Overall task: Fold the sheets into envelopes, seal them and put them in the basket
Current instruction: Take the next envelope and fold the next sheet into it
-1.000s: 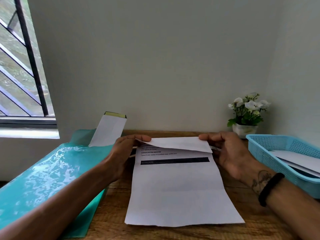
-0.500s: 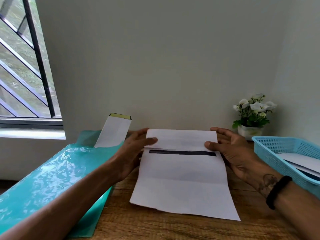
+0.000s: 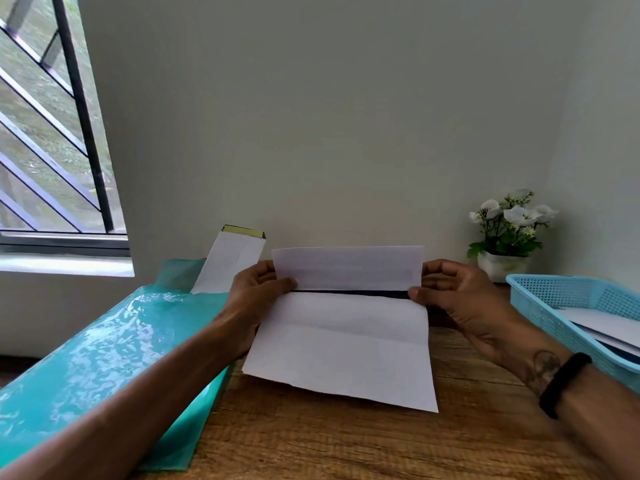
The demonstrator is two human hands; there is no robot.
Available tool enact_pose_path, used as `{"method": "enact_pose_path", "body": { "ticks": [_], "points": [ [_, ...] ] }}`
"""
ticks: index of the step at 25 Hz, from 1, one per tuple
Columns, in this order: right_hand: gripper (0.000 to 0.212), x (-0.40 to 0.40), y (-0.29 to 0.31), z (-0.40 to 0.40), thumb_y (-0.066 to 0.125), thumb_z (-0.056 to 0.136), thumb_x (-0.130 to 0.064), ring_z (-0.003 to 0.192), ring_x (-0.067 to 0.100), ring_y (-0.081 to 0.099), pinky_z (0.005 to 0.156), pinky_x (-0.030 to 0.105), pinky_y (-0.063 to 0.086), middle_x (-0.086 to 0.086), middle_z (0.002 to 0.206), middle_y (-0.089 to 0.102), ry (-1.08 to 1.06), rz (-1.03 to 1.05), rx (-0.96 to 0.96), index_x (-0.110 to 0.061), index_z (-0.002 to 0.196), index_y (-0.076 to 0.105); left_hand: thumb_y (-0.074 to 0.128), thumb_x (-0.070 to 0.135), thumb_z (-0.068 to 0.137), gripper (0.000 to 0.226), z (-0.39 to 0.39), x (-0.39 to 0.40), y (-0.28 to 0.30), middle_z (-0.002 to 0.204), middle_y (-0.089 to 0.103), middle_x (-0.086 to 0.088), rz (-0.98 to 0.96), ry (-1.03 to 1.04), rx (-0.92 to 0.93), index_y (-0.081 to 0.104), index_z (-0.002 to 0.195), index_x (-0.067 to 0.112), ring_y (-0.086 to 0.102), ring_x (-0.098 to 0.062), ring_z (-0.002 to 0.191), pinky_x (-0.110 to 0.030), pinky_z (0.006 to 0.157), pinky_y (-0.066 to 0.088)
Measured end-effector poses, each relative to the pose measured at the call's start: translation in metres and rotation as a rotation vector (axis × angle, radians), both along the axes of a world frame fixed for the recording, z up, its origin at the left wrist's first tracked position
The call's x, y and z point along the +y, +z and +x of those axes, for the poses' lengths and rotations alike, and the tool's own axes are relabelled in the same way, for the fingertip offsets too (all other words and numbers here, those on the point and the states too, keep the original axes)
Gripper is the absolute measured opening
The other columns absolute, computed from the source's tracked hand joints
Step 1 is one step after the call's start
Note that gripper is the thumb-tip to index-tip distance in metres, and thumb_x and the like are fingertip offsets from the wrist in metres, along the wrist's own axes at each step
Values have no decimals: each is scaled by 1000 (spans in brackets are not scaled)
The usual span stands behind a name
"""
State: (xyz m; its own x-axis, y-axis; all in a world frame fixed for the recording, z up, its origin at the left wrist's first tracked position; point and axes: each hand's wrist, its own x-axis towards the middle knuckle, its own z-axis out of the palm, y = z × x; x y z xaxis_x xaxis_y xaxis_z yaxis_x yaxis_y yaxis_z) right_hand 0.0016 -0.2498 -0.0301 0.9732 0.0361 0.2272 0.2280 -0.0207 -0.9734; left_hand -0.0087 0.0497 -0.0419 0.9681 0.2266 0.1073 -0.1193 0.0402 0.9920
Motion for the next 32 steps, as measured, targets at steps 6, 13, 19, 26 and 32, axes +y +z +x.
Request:
{"method": "enact_pose_path", "body": {
  "ticks": [6, 13, 19, 26, 32],
  "points": [
    [16, 1, 1, 0, 64, 93, 5, 90, 26, 71, 74, 38, 60, 21, 116, 74, 22, 169, 132, -1, 104, 74, 64, -2, 97, 30, -1, -2, 0, 103, 77, -20, 66, 34, -32, 82, 86, 18, 74, -31, 79, -36, 67, 63],
    [52, -2, 0, 1, 80, 84, -35, 101, 29, 75, 81, 41, 62, 12, 119, 77, 227, 156, 307, -16, 129, 64, 56, -8, 97, 51, -11, -5, 3, 109, 76, -7, 139, 101, -93, 84, 77, 29, 73, -34, 94, -36, 67, 64],
    [73, 0, -3, 1, 83, 63, 6, 103, 36, 76, 77, 46, 66, 16, 114, 78, 198, 178, 205, -12, 131, 63, 48, 10, 106, 35, -15, -7, 11, 117, 74, -9, 27, 58, -116, 74, 121, 30, 72, -27, 91, -34, 67, 61],
    [57, -2, -4, 5, 83, 69, 2, 104, 35, 75, 85, 47, 63, 15, 115, 78, 80, 176, 148, -8, 122, 66, 67, 35, 98, 29, -18, -10, 13, 124, 72, -9, 218, -81, 55, 66, 125, 22, 71, -30, 108, -51, 100, 59],
    [32, 2, -7, 3, 78, 79, 10, 90, 27, 77, 70, 31, 63, 14, 105, 80, -8, 155, 80, -7, 107, 75, 59, 7, 101, 22, -13, -2, 10, 125, 69, -21, -223, -149, 110, 66, 122, 6, 74, -33, 101, -42, 88, 62]
  ]
}}
